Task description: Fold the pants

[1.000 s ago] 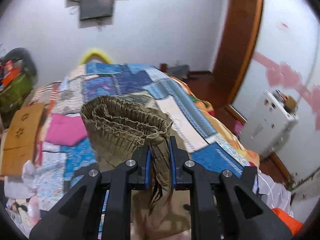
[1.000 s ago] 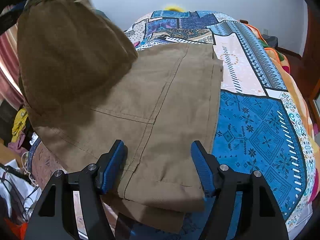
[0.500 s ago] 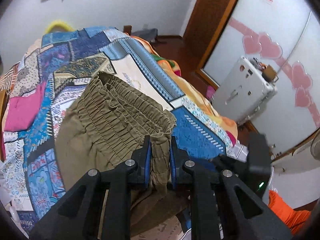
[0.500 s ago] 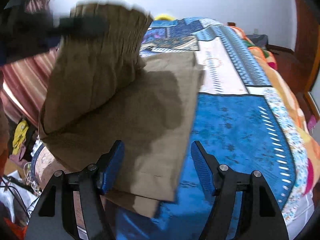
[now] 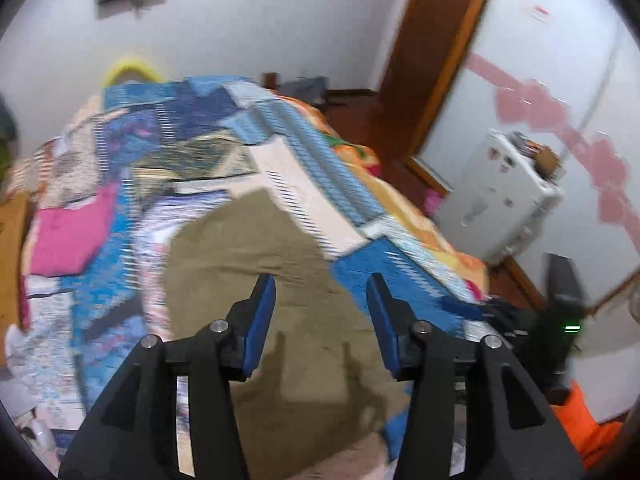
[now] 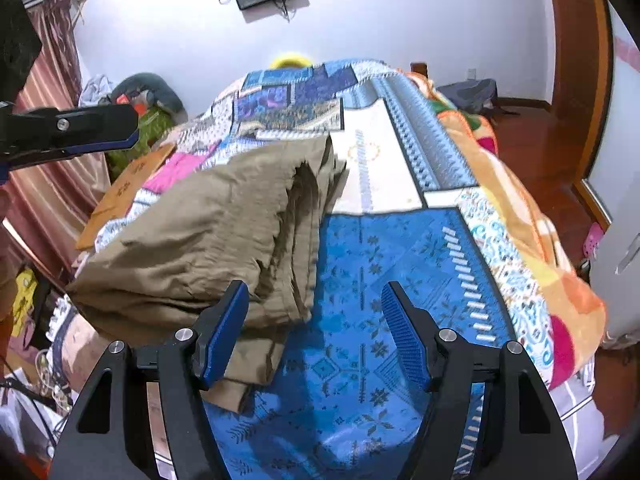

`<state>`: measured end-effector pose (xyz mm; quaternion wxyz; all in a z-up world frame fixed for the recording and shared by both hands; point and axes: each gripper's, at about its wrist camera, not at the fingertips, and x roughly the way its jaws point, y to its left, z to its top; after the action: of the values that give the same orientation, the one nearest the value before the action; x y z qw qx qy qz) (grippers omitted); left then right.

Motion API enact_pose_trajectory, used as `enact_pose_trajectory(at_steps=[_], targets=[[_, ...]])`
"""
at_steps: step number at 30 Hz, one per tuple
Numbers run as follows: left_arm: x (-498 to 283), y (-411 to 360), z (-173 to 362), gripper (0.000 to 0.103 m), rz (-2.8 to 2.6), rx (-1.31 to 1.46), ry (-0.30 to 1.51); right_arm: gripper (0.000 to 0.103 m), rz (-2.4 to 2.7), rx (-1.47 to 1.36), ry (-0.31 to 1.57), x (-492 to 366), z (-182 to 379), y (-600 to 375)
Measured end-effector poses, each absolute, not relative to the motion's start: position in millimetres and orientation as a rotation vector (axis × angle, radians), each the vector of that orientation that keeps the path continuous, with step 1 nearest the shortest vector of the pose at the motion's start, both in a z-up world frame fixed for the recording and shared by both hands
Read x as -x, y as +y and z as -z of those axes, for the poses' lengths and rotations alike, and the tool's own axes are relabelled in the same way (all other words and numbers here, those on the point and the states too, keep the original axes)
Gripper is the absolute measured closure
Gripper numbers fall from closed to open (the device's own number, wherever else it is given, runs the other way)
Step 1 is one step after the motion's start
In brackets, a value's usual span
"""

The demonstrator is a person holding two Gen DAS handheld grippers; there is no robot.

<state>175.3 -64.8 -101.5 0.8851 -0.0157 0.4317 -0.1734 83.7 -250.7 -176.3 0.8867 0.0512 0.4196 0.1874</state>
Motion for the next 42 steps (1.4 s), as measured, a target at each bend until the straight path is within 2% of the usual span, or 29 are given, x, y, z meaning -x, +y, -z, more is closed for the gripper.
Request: enact_pose_trajectory(at_steps=[5, 10, 18, 26, 29, 31, 32, 36, 42], targets=[[-206, -18, 122, 0.05, 0.23, 0.005, 0.942, 0.037, -0.408, -0.113, 0.824, -91, 160, -244], [-237, 13, 154, 0.049, 0.178, 0.013, 1.033, 0.037, -0.433, -0.104, 0.836, -102, 166, -226], [-295, 29, 203, 0.049, 0.206, 0.079, 1.157, 0.037, -0.452, -0.142, 0.967, -108, 215, -216], [-349, 33, 254, 0.049, 0.236, 0.22, 1.301, 0.035, -0.47, -0.167, 0.977, -113, 218, -220], [-354, 33, 259, 0.05, 0.25, 0.223, 1.275, 0.033, -0.475, -0.19, 0.981, -113, 220, -223], [-354, 30, 257, 0.074, 0.245, 0.194, 1.258, 0.032, -0.48, -0.204, 0.983, -114, 221, -225], [-354, 29, 259, 0.092, 0.231, 0.172, 1.264, 0.032, -0.481, -0.206, 0.984, -114, 221, -225], [-344, 31, 253, 0.097, 0.141, 0.093, 1.215, 0.032, -0.471, -0.179, 0.985, -117, 216, -222], [-309, 64, 239, 0.097, -0.047, 0.037, 1.153, 0.032, -0.448, -0.104, 0.933, -121, 189, -220]])
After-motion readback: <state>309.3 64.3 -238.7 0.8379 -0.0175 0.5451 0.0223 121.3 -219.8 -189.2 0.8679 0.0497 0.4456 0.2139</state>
